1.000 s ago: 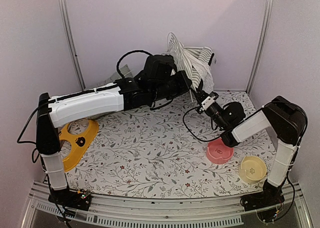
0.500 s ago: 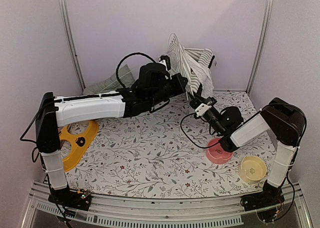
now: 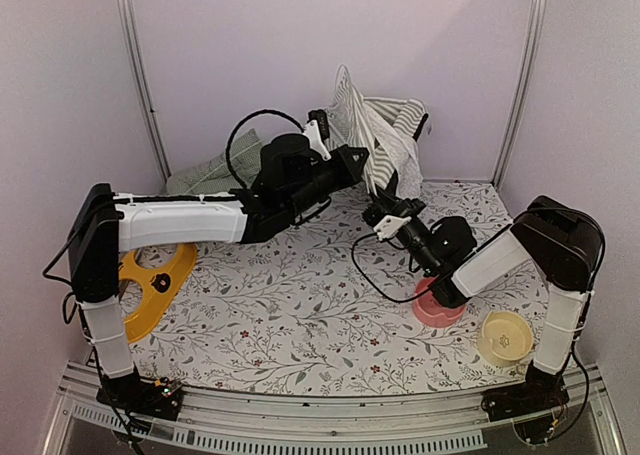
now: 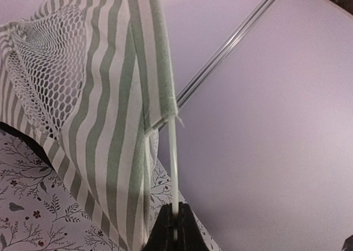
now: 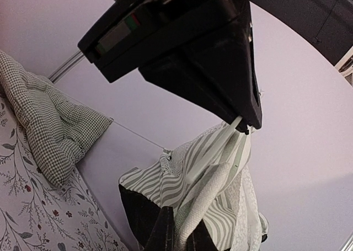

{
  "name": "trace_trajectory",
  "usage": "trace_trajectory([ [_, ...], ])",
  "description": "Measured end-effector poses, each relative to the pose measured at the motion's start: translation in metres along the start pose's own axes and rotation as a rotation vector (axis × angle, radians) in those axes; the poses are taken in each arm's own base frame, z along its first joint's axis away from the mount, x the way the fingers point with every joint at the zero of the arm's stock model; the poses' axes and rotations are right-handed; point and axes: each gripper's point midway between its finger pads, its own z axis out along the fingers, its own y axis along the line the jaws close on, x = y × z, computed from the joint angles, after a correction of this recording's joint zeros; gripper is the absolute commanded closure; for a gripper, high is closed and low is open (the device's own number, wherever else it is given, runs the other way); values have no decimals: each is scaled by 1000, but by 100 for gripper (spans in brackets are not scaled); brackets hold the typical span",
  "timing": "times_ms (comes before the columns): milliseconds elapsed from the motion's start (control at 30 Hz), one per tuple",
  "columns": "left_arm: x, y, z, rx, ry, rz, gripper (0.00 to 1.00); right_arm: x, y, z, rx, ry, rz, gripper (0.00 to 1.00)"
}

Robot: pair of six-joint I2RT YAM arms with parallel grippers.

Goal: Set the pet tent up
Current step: Insert the tent pole into the pole socket of the pet tent.

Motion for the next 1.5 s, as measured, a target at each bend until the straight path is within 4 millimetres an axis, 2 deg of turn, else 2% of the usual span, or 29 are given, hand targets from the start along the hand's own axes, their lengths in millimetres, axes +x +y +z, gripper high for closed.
trace_trajectory([
  [300,-13,18,0,8,-44,-10,100,3,15,2,-13,21,-58,100],
  [533,-37,30,2,12,-109,-42,100,-3,28,0,-35,14,-94,100],
  [733,-34,34,5,16,-119,-47,100,-1,28,1,-28,31,-116,100],
  [900,-41,30,4,35,-147,-65,100,-7,25,7,-8,22,-135,100],
  [1233,-44,40,8,5,-182,-72,100,-16,25,13,5,7,-141,100],
  [1500,-52,38,7,13,-215,-78,100,-21,20,19,23,-1,-138,100],
])
